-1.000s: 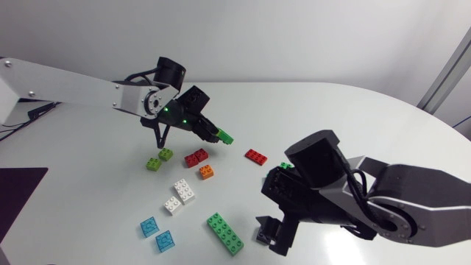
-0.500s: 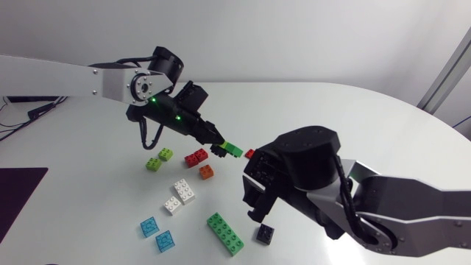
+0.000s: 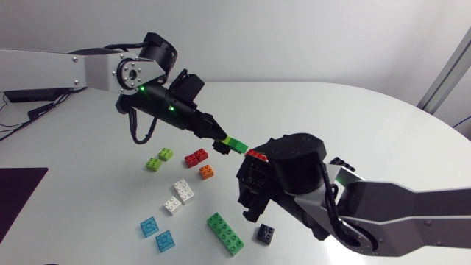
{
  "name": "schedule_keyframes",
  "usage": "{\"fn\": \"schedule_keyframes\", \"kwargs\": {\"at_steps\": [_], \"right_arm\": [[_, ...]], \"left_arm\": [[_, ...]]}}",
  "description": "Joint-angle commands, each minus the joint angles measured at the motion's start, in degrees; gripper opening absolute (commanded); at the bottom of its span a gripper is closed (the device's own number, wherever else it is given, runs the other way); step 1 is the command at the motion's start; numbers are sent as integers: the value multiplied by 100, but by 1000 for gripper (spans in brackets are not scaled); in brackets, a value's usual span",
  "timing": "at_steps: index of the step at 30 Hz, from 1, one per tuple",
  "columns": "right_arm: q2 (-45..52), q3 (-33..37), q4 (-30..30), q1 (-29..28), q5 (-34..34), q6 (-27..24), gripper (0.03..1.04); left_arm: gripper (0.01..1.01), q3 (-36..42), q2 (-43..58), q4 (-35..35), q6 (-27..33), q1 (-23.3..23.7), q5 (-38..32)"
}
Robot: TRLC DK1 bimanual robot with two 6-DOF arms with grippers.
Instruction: Separate the duplo bricks
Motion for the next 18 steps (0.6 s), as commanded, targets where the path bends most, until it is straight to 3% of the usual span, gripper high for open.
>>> {"fn": "schedule_keyframes", "kwargs": {"at_steps": [1,14,18], "right_arm": [[123,129,154,30,76,-89,848],[299,419,251,126,93,-80,784],[387,481,251,179,120,-80,690]], "left_arm": [[211,-88,-123,-65,-107,49,110],[211,-395,-185,-56,-63,23,365],[211,-483,-334,-65,-72,23,427]]}}
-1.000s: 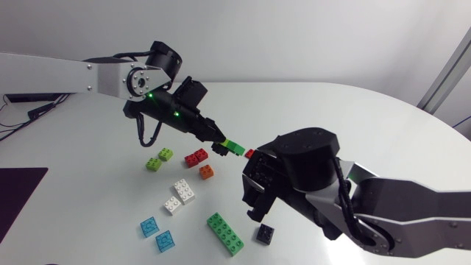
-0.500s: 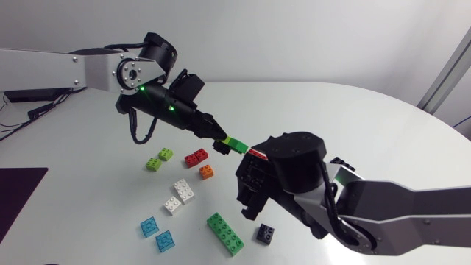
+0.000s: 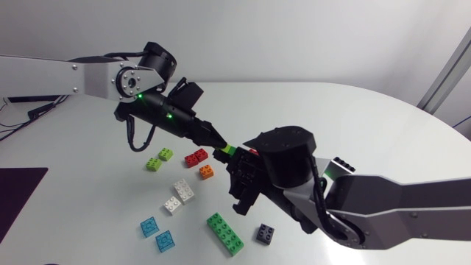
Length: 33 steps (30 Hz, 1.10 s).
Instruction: Separate the duplo bricks
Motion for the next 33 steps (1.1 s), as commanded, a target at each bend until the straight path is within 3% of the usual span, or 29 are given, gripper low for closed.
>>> {"fn": "schedule_keyframes", "kwargs": {"at_steps": [1,14,33], "right_arm": [[114,151,72,81,61,-78,656],[96,81,212,142,140,-140,264],[149,-253,687,433,351,-685,251]], "left_arm": [[211,-184,-260,-45,-74,31,121],[211,-395,-550,-124,-39,40,270],[211,-237,-471,-168,-285,93,578]]}}
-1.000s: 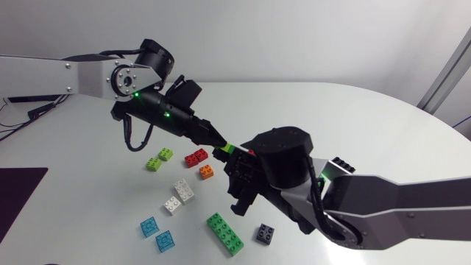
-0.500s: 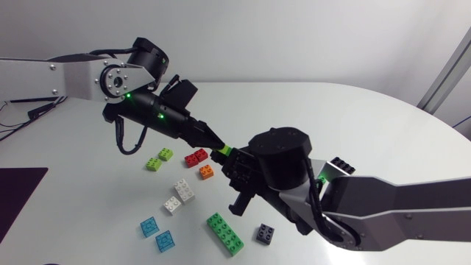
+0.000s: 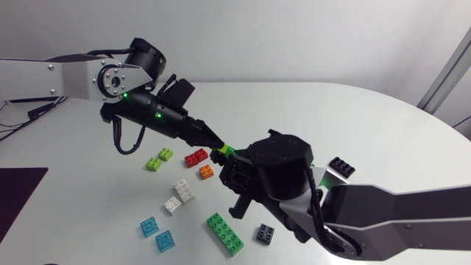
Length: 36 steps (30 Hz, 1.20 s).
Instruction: Separate the duplo bricks
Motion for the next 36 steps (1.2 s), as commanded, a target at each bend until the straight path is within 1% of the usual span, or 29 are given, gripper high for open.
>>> {"fn": "schedule_keyframes", "kwargs": {"at_steps": [1,4,8,10,12,15,18,20,23,24,27,31,34,36], "right_arm": [[77,-155,213,109,3,-285,251],[120,-173,213,135,-6,-294,251],[138,-199,230,153,3,-320,251],[94,-252,230,135,3,-320,251],[-29,-340,230,109,-6,-355,251],[-310,-524,204,21,-6,-373,251],[-600,-717,169,-163,-67,-390,251],[-741,-832,142,-243,-102,-390,251],[-908,-981,125,-286,-102,-408,251],[-961,-1034,125,-286,-102,-408,251],[-1066,-1139,116,-322,-102,-408,251],[-1172,-1262,125,-366,-129,-399,251],[-1242,-1341,125,-401,-146,-390,251],[-1303,-1394,134,-427,-164,-390,251]], "left_arm": [[211,111,-19,-94,-235,30,182],[211,208,52,-173,-323,91,331],[211,261,104,-217,-332,144,367],[211,348,166,-217,-314,267,367],[211,480,245,-243,-226,381,358],[211,797,482,-639,134,627,235],[211,1034,684,-1113,732,741,-249],[211,1069,790,-1254,1048,750,-741],[211,1166,983,-1834,1865,777,-1488],[211,1148,1036,-2027,2191,777,-1857],[211,1148,1212,-2634,2823,900,-2560],[210,929,1177,-2845,3272,1155,-3351],[210,770,1106,-3012,3579,1374,-3764],[210,533,1080,-2977,3711,1497,-4063]]}}
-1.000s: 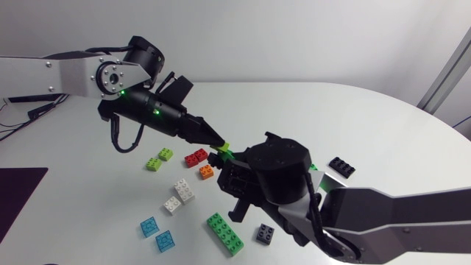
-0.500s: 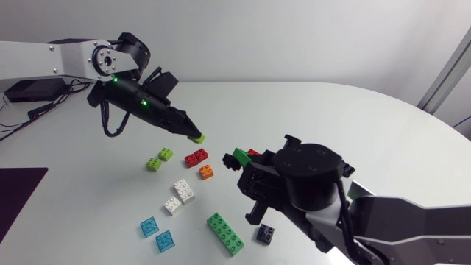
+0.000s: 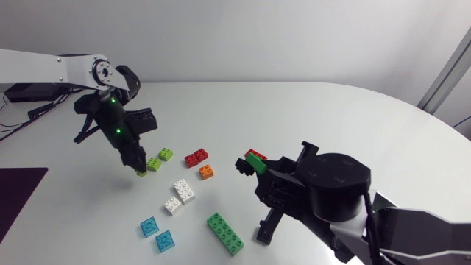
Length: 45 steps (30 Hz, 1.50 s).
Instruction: Separate the duplo bricks
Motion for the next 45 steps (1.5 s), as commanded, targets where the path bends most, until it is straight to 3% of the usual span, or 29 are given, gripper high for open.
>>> {"fn": "schedule_keyframes", "kwargs": {"at_steps": [1,14,16,19,22,29,36,45], "right_arm": [[-128,-179,29,-51,4,-117,251],[-593,-381,-94,-113,-57,-170,251],[-664,-408,-147,-113,-57,-179,251],[-743,-425,-209,-130,-66,-187,251],[-769,-460,-209,-165,-92,-179,251],[-796,-566,-165,-236,-136,-161,251],[-883,-627,-182,-420,-286,-170,251],[-875,-645,-156,-447,-303,-161,251]], "left_arm": [[210,-407,-35,-39,358,142,-280],[244,-1524,203,1711,130,125,-412],[410,-1594,238,1790,121,116,-359],[844,-1752,53,1983,112,98,-333],[946,-1945,-272,2282,112,142,-227],[959,-2613,-984,3275,183,687,590],[959,-4011,-1652,4593,481,1276,1513],[954,-4916,-1880,5613,692,1979,2436]]}}
